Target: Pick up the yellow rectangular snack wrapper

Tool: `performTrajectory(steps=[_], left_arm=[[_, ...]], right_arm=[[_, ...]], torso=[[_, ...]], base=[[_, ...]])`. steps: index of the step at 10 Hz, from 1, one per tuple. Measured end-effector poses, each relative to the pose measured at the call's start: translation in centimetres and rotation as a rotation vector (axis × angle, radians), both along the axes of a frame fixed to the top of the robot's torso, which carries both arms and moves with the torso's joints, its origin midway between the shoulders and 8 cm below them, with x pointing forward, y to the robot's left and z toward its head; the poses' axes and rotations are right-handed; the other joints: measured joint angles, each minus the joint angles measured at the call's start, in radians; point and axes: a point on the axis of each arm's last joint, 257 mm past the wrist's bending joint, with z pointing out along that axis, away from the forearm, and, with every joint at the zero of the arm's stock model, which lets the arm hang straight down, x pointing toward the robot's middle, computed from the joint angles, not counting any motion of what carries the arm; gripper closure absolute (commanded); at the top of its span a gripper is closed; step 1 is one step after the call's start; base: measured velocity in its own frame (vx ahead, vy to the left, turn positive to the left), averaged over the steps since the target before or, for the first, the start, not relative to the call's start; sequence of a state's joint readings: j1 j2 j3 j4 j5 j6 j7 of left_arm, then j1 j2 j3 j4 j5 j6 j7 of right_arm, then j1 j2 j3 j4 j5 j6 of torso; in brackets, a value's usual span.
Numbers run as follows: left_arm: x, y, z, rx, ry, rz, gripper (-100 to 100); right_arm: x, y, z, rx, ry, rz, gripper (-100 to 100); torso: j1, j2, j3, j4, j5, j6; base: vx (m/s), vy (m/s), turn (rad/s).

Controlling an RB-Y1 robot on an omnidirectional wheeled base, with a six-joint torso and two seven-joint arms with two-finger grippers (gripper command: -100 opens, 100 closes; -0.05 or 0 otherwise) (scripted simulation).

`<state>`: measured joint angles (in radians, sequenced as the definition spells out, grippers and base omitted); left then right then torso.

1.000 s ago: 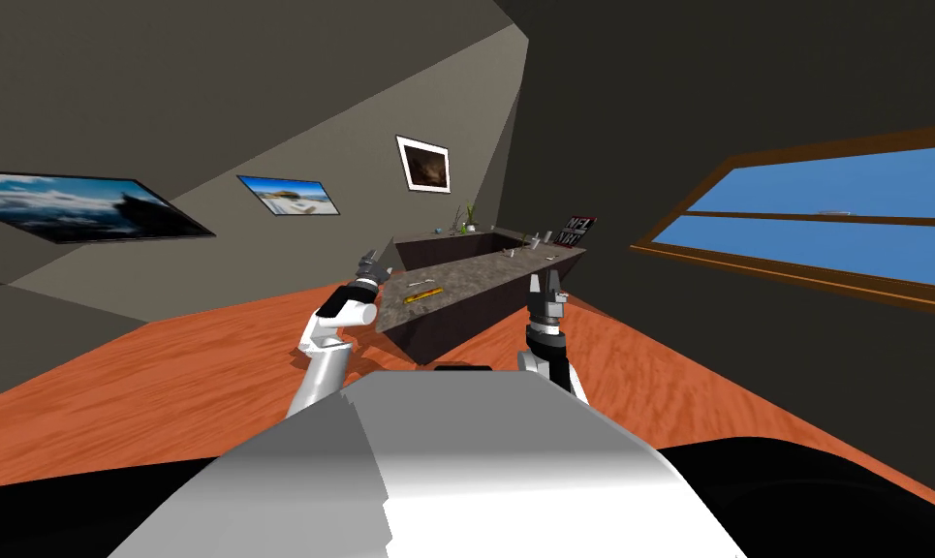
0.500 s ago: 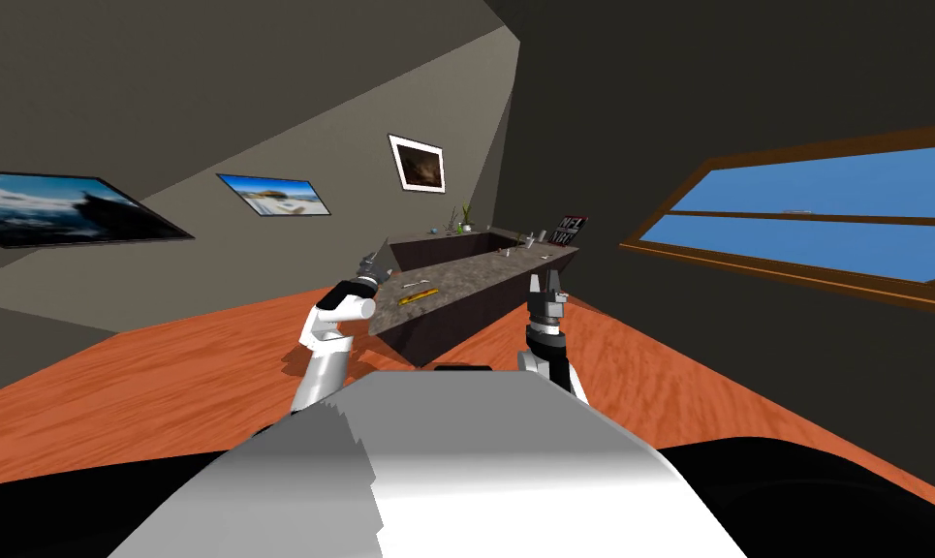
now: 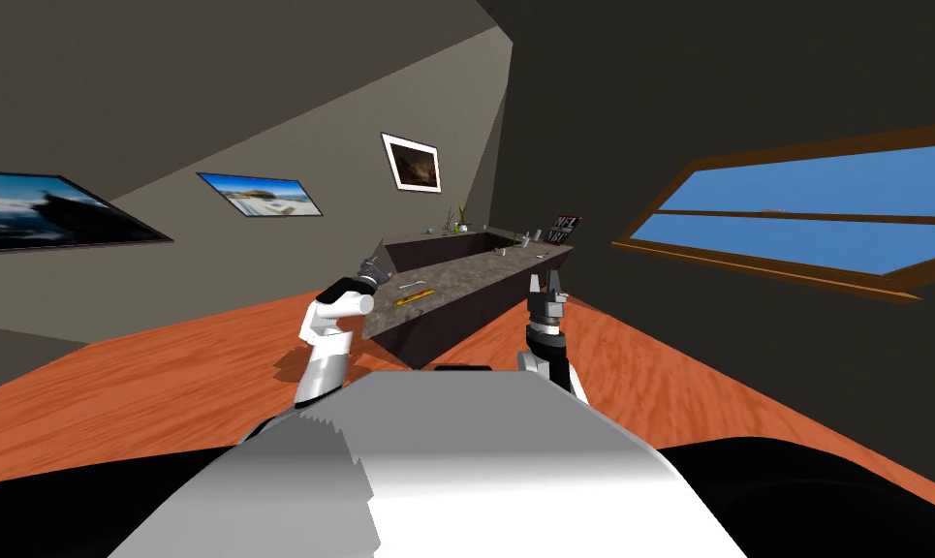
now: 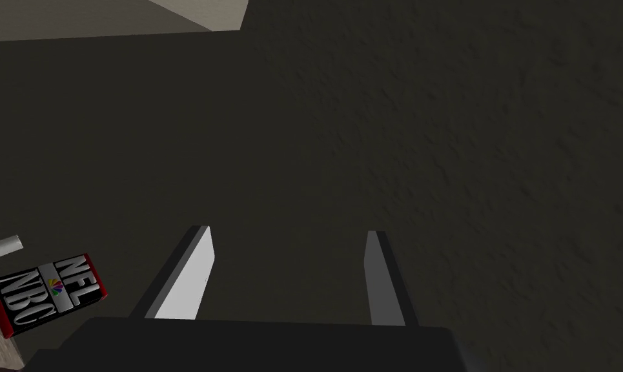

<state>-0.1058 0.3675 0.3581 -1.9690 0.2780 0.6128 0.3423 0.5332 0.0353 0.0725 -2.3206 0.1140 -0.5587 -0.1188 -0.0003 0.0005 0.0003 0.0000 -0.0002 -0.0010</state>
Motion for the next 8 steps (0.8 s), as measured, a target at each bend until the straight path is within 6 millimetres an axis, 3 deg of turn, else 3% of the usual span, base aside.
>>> performTrajectory(steps=[8], left_arm=[[0.7,2.8,-4.6,-0.122,0.186,0.065,-100]], right_arm=[[0.0,0.0,0.0,0.000,0.000,0.000,0]], torso=[[0.000,-0.001,-0.001,0.000,0.000,0.000]], base=[[0.014,-0.012,-0.062]])
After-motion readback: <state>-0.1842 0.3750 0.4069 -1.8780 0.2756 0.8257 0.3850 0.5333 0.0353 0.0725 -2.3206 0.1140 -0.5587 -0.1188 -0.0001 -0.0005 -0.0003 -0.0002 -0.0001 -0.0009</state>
